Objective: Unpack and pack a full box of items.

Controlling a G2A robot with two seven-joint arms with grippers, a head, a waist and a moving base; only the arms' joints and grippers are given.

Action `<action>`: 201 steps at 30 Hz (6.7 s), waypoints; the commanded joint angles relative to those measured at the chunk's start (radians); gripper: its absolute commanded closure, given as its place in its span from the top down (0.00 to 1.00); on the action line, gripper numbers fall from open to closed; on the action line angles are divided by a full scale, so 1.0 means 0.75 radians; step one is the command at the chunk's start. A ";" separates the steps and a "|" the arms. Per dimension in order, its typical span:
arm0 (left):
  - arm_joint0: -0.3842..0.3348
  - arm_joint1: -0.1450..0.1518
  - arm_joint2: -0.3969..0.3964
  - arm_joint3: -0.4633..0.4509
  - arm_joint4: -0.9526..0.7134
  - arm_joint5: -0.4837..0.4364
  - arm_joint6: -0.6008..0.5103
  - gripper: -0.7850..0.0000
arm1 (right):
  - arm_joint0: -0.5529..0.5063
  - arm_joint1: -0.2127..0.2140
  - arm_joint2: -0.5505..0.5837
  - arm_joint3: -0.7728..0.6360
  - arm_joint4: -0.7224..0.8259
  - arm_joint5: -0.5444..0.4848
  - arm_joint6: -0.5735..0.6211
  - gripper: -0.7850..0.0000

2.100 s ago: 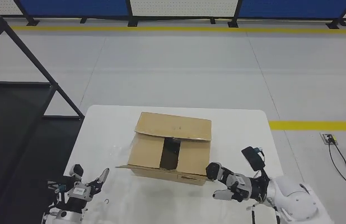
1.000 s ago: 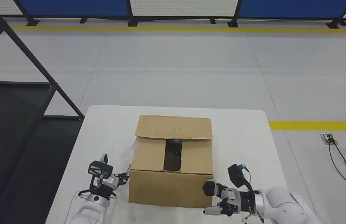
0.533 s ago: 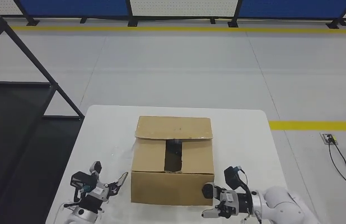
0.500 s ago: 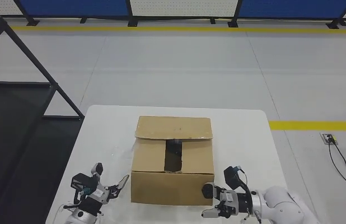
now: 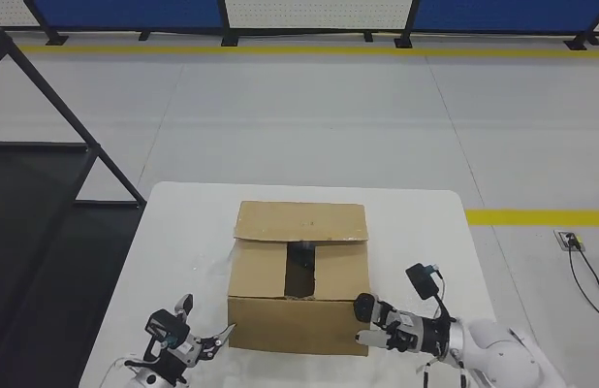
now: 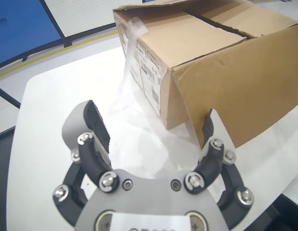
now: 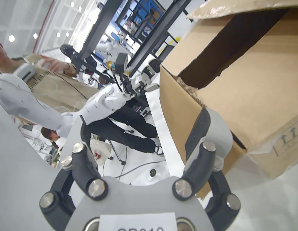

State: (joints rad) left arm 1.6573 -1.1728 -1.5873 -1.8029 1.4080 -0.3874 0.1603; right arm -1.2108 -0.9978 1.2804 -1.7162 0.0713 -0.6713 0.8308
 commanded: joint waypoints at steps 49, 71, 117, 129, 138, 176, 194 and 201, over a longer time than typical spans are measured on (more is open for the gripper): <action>0.003 0.003 -0.011 -0.002 -0.017 -0.026 -0.006 1.00 | 0.593 -0.164 -0.314 0.396 0.432 0.730 -0.510 1.00; 0.003 0.003 -0.011 -0.002 -0.017 -0.026 -0.006 1.00 | 1.207 -0.413 -0.705 1.011 0.165 1.039 -0.895 1.00; 0.056 0.016 -0.196 -0.037 -0.116 -0.013 0.053 1.00 | 0.891 -0.392 -0.462 0.794 0.182 0.821 0.027 1.00; 0.112 0.018 -0.276 -0.026 -0.165 -0.009 0.095 1.00 | 0.939 -0.470 -0.575 0.885 0.348 0.873 -0.014 1.00; 0.138 0.016 -0.272 -0.019 -0.169 -0.006 0.124 1.00 | 1.040 -0.541 -0.643 0.986 0.459 0.817 0.003 1.00; 0.136 0.010 -0.275 0.020 -0.235 0.030 0.113 1.00 | 1.108 -0.689 -0.740 0.927 0.596 0.802 -0.334 1.00; 0.193 0.003 -0.308 0.006 -0.271 0.071 0.147 1.00 | 1.340 -0.985 -0.974 1.436 0.690 0.692 -0.383 1.00; 0.229 -0.001 -0.294 -0.097 -0.319 0.004 0.197 1.00 | 1.373 -1.057 -0.973 1.568 0.691 0.592 -0.400 1.00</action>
State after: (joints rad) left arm 1.8224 -1.1734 -1.8102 -1.8591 1.1755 -0.3721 0.3014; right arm -0.1829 -1.7856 0.5475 -0.5531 0.5887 -0.2173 0.5286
